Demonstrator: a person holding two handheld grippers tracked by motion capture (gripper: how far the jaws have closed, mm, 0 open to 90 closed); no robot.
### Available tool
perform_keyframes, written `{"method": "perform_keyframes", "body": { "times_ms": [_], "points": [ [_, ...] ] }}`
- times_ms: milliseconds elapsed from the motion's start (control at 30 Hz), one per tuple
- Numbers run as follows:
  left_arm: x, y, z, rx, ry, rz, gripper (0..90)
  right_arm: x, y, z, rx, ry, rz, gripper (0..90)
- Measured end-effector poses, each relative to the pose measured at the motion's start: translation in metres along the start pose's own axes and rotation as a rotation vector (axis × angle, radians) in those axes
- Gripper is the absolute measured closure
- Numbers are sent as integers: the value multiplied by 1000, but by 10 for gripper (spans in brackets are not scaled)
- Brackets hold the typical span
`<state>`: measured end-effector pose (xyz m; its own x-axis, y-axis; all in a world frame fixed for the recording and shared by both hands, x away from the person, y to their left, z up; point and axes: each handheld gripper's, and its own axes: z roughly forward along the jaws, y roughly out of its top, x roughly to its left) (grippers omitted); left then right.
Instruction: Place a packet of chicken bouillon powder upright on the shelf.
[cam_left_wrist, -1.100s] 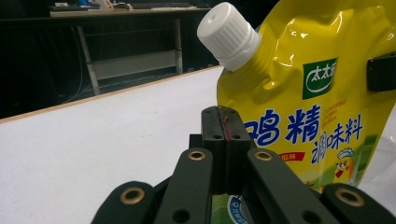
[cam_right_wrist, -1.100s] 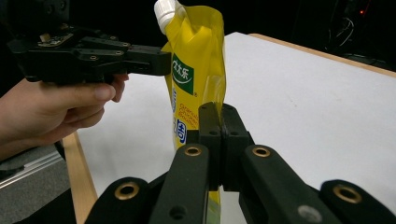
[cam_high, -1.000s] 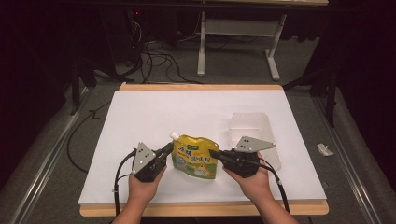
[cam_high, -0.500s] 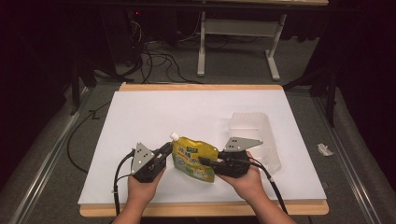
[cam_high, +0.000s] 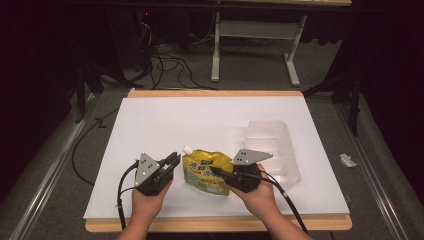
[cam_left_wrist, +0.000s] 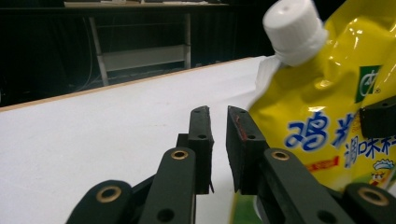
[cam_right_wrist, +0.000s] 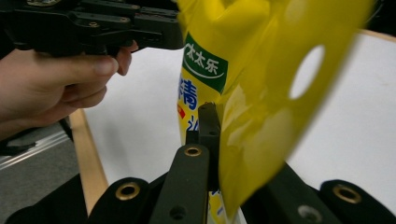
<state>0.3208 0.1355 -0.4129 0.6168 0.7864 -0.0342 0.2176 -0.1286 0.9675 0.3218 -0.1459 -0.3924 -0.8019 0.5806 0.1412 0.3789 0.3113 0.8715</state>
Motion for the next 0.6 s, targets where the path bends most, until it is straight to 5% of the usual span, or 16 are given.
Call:
{"method": "perform_keyframes", "body": {
  "times_ms": [600],
  "points": [
    [5,-4,-1,35,9,16,725,-4,3,-5,-34,-10,19,900]
  ]
}}
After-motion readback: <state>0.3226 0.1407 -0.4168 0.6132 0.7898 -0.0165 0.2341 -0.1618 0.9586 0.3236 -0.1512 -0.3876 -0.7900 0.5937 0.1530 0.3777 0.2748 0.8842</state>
